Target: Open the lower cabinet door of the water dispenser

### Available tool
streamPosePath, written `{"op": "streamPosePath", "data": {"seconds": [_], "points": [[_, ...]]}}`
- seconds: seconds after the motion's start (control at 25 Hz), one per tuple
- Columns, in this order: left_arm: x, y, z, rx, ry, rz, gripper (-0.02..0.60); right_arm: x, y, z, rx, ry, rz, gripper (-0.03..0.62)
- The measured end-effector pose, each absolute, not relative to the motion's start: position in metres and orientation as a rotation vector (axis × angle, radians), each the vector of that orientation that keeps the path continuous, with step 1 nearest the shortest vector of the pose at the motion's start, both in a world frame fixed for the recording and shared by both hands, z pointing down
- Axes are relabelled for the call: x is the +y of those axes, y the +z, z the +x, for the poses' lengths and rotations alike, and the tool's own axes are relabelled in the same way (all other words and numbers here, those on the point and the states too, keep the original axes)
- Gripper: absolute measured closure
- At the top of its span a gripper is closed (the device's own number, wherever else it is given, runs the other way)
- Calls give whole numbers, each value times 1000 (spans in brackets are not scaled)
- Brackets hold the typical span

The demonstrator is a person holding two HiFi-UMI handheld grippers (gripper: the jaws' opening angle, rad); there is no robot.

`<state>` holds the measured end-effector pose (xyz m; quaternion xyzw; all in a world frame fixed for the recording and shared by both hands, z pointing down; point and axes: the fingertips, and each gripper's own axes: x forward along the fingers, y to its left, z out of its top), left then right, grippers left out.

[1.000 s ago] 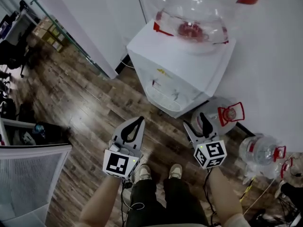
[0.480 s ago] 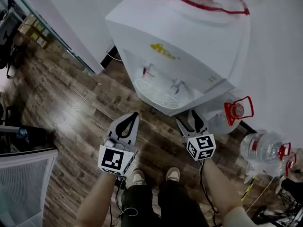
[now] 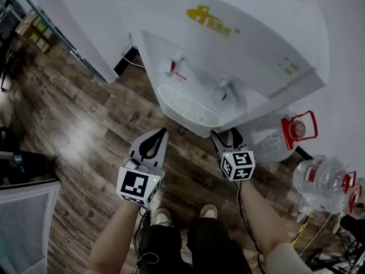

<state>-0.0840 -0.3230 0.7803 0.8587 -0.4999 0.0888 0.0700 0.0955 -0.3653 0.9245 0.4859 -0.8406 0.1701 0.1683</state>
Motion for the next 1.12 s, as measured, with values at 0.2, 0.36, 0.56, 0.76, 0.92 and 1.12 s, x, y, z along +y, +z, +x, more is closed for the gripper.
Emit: {"op": "streamPosePath", "data": {"seconds": [0.2, 0.36, 0.56, 0.76, 0.92, 1.12], "points": [[-319, 799, -81, -1474, 281, 2580, 575, -374, 946, 94, -2385, 508, 1370, 309], [-317, 805, -85, -1470, 306, 2591, 575, -373, 948, 95, -2367, 452, 1377, 304], [-318, 801, -91, -1478, 263, 2563, 575, -373, 948, 93, -2279, 562, 1452, 336], [-306, 801, -94, -1462, 288, 2541, 575, -364, 950, 92, -2191, 624, 1457, 342], [-297, 801, -107, -1469, 327, 2499, 575, -333, 950, 75, -2178, 622, 1379, 367], [-277, 801, -125, -1471, 361, 2434, 575, -297, 954, 51, -2183, 637, 1236, 402]]}}
